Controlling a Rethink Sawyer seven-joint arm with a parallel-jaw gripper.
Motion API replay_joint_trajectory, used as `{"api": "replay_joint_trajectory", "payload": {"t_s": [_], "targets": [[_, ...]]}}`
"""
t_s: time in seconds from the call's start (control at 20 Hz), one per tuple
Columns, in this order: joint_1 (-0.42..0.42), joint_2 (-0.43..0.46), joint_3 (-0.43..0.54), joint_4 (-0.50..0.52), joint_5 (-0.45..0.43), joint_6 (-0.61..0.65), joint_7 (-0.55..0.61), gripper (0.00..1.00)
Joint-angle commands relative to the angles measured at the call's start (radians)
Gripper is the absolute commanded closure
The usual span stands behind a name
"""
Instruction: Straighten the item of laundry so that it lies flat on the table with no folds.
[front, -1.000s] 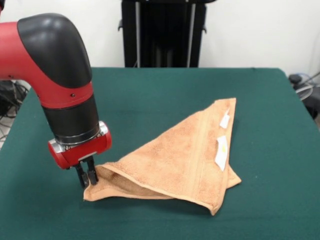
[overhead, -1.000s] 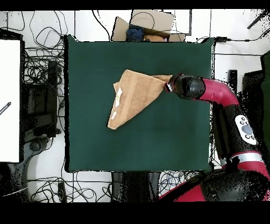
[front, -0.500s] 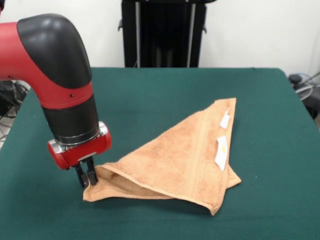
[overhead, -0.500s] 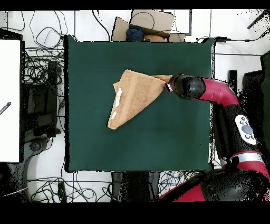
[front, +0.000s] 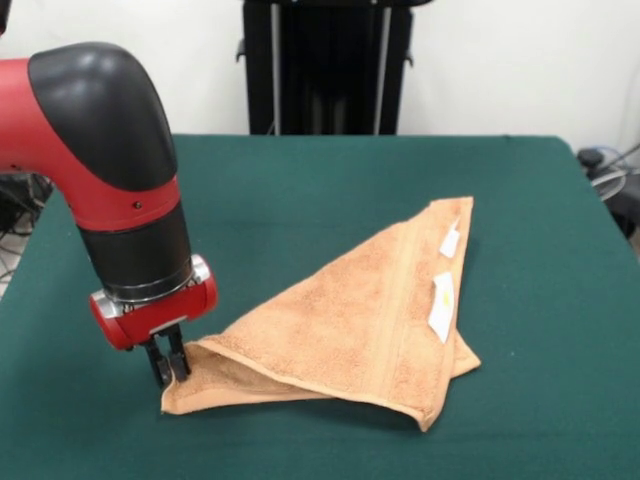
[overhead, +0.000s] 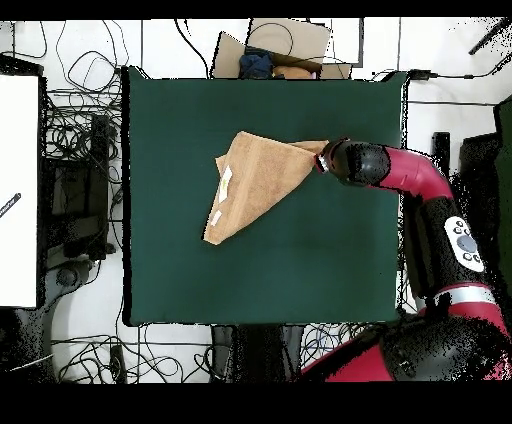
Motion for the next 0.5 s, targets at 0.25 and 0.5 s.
{"api": "replay_joint_trajectory", "payload": {"t_s": [0.25,0.5], "targets": [[0.004,0.039,0.026,-0.028,-0.040,0.092,-0.212,1.00],[0.002,0.040,0.027,-0.028,-0.039,0.090,-0.213,0.00]]}}
